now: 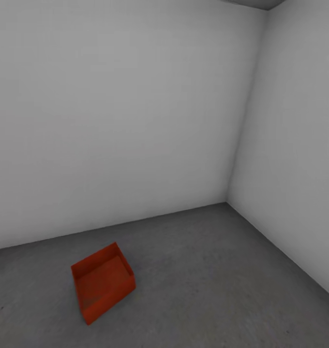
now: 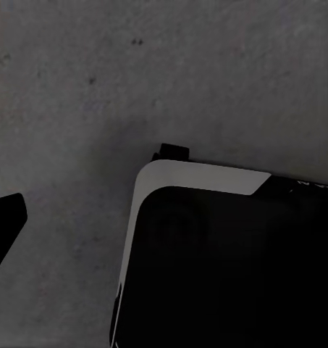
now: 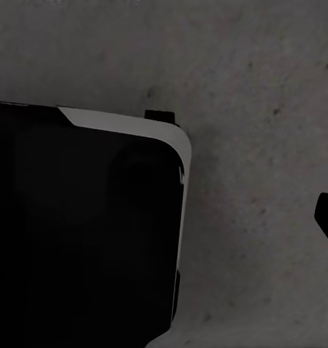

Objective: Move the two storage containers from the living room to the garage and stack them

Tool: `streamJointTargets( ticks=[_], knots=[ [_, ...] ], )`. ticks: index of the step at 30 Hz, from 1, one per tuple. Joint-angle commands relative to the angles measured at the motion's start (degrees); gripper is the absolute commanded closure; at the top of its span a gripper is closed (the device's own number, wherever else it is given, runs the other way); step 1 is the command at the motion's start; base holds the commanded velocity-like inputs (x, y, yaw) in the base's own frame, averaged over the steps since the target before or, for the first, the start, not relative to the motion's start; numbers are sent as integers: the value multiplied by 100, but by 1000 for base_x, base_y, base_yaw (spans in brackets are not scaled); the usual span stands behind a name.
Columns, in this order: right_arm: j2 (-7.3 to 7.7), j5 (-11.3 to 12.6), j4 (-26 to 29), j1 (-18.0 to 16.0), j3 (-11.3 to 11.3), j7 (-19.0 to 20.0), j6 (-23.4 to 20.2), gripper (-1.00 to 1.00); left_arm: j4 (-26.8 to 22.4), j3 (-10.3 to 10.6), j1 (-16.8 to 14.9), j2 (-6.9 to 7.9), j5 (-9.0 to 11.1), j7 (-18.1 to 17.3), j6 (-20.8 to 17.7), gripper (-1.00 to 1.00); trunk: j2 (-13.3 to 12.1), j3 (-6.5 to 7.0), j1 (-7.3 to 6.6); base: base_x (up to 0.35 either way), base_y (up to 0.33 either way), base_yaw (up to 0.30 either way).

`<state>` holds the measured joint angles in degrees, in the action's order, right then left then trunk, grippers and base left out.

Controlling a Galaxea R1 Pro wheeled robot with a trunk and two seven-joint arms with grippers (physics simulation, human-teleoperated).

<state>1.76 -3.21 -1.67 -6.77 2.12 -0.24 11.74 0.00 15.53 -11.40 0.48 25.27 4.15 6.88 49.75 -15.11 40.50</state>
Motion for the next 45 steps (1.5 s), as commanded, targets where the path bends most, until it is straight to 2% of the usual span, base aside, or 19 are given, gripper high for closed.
streamJointTargets(
  ticks=[1, 45],
  knots=[
    [1, -32, -18, -8, 17, -3, 30, -100, 0, 48, -2, 0, 39, 16, 12, -100, 5, 2, 1, 0, 0, -134],
    [8, -40, -18, -8, 8, -3, 30, -100, 0, 51, -2, -4, 39, 24, 14, -100, 5, 389, 1, 0, 0, -134]
  ],
)
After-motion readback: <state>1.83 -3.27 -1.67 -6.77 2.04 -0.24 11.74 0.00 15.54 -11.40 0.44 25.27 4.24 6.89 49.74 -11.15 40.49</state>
